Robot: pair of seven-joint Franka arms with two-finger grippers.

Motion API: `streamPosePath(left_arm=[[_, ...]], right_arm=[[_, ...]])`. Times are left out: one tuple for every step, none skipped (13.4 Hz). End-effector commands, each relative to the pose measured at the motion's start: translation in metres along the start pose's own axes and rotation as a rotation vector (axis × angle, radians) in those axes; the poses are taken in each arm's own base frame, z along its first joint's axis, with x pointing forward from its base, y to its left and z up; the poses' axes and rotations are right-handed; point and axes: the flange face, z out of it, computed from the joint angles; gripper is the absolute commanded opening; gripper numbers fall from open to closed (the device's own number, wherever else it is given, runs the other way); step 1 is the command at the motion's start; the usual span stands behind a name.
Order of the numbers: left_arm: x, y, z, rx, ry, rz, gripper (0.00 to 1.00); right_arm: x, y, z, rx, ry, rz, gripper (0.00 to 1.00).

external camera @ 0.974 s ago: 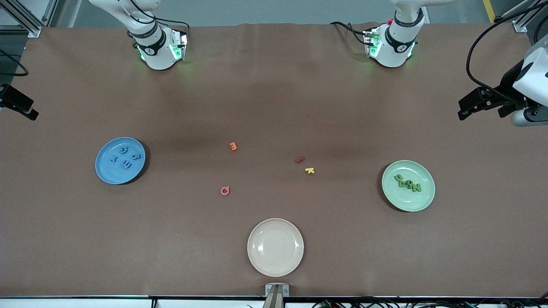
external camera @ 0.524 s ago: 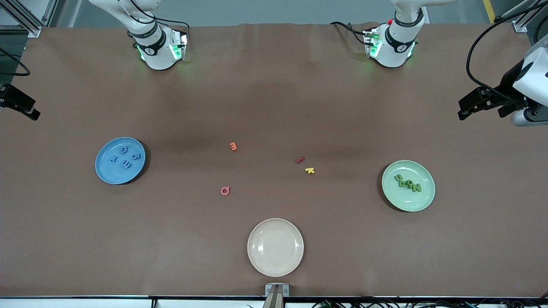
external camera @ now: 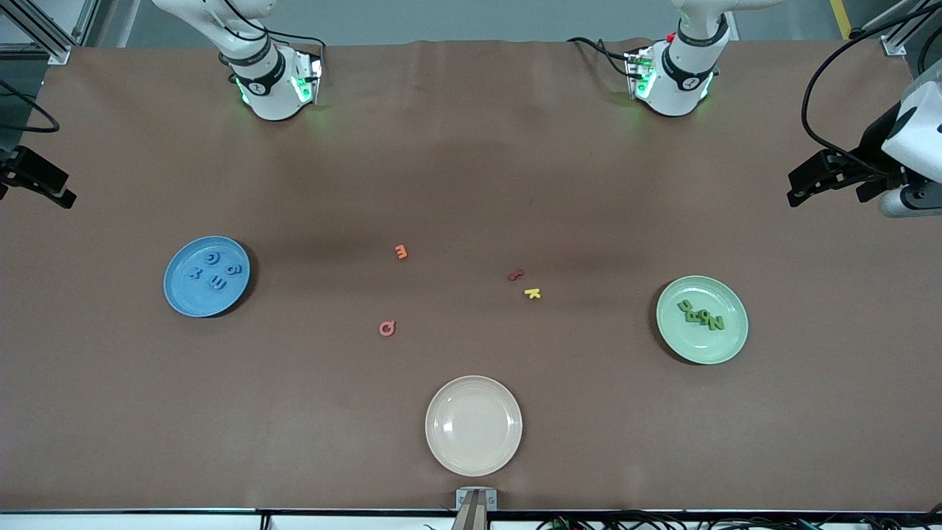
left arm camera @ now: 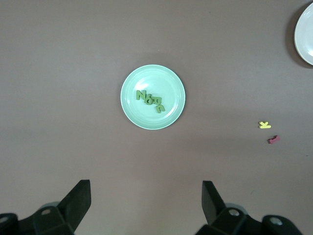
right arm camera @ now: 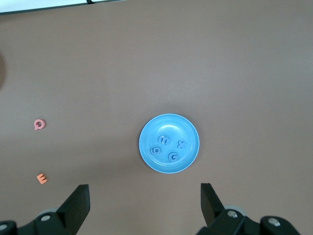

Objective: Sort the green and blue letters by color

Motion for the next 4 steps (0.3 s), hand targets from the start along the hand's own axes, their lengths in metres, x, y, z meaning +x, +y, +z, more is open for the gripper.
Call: streamPosePath(left_arm=[[-0.0018, -0.0008, -0.0053, -0.007, 0.005, 0.017, 1.00], [-0.0018, -0.0008, -0.0053, -0.007, 0.005, 0.018, 1.00], [-0.0018, -0.0008, -0.0053, -0.007, 0.005, 0.017, 1.00], [-0.0018, -0.0008, -0.0053, -0.007, 0.005, 0.018, 1.00]], right_arm=[[0.0031, 0.0003, -0.0040, 0.011, -0.005, -0.098, 1.00], [0.0036, 0.0020, -0.0031, 0.011, -0.006, -0.121, 1.00], [0.0036, 0.0022, -0.0031, 0.010, -0.006, -0.123, 1.00], [0.0036, 0.0022, -0.0031, 0.010, -0.006, -0.121, 1.00]])
